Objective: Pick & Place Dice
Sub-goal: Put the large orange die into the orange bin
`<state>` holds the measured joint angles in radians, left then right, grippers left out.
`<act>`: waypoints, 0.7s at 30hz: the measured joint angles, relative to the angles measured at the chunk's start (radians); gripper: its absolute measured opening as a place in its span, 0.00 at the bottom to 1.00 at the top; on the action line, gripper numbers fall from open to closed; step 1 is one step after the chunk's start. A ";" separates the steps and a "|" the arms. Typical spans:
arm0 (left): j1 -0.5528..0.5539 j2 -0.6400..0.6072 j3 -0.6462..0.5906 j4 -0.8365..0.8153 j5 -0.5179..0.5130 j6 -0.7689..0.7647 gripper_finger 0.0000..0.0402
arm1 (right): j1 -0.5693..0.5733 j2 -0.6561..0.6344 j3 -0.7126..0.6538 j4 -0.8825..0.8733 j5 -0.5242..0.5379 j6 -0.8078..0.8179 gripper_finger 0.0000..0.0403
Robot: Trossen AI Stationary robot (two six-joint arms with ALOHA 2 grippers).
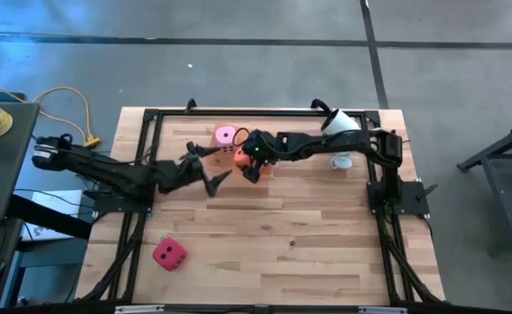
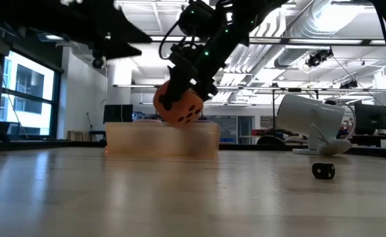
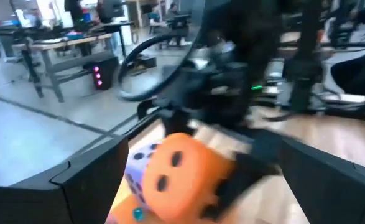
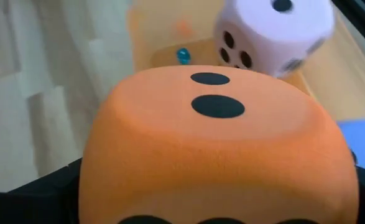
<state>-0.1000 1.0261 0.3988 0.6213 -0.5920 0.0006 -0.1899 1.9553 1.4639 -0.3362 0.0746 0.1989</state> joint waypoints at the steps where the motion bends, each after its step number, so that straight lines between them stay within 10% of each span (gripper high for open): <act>1: 0.030 0.023 0.000 0.017 0.030 0.000 0.98 | 0.003 0.000 0.000 0.004 -0.002 -0.008 0.98; 21: 0.303 0.415 0.003 0.358 0.274 -0.005 0.98 | 0.000 0.003 -0.001 0.072 0.048 -0.050 0.98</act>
<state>0.2032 1.4416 0.4014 0.9797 -0.3181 -0.0041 -0.1902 1.9583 1.4624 -0.2642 0.1228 0.1485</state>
